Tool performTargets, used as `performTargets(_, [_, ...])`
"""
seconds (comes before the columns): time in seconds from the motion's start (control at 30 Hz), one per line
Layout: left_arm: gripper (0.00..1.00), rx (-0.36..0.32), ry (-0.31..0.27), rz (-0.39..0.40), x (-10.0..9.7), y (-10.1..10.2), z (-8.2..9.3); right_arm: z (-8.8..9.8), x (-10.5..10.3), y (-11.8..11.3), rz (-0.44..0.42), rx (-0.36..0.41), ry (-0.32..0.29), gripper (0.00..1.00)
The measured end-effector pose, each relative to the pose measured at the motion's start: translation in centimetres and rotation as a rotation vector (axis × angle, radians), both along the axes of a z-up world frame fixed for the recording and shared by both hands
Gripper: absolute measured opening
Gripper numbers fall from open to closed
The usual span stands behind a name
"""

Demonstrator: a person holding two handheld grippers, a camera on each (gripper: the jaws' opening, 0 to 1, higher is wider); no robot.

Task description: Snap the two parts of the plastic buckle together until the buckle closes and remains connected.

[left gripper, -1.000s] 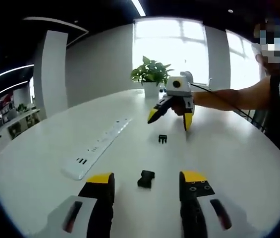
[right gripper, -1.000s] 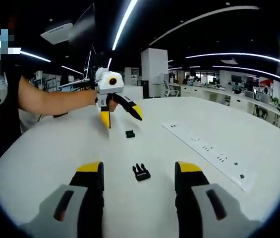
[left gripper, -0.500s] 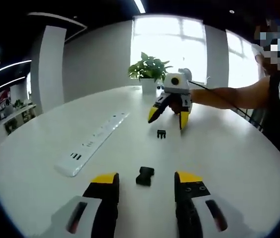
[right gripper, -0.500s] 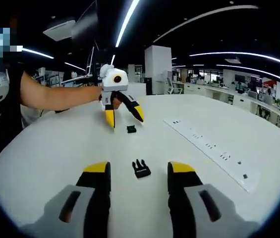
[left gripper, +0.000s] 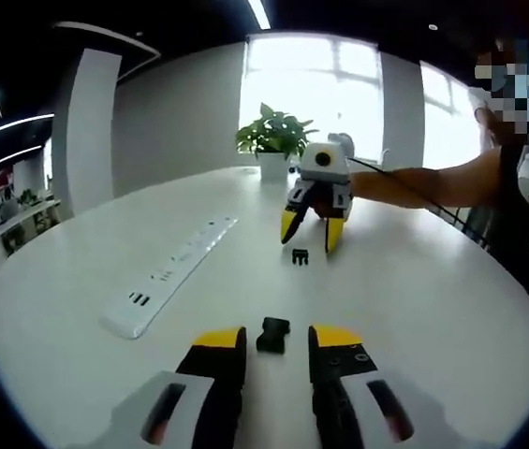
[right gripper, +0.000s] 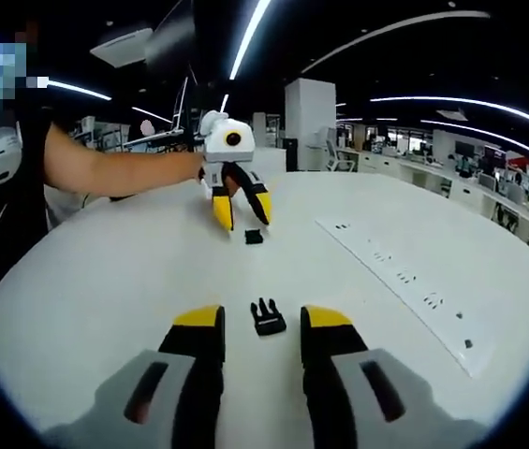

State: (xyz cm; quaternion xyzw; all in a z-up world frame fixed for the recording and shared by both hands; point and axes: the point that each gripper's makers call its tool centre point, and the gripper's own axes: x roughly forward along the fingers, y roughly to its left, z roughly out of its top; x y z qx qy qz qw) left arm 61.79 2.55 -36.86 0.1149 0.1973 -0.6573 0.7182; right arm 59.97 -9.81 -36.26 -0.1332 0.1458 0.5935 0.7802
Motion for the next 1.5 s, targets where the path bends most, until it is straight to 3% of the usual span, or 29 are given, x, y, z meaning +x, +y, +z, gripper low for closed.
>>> performTargets(0.33, [0.23,0.006,-0.026,-0.031,-0.2,-0.1,-0.4,0.0,0.2,0.1,0.019,-0.008,0.010,0.31])
performTargets(0.87, [0.19,0.018,-0.019,-0.041,0.1,-0.1,-0.6,-0.5,0.1,0.2,0.036,-0.031,0.011,0.26])
performTargets(1.03, [0.19,0.020,-0.016,-0.037,0.3,-0.1,-0.7,-0.6,0.1,0.4,0.051,-0.044,0.012,0.20])
performTargets(1.5, [0.19,0.005,-0.008,-0.034,0.7,0.1,-0.7,-1.1,0.7,0.4,0.065,-0.064,-0.003,0.18])
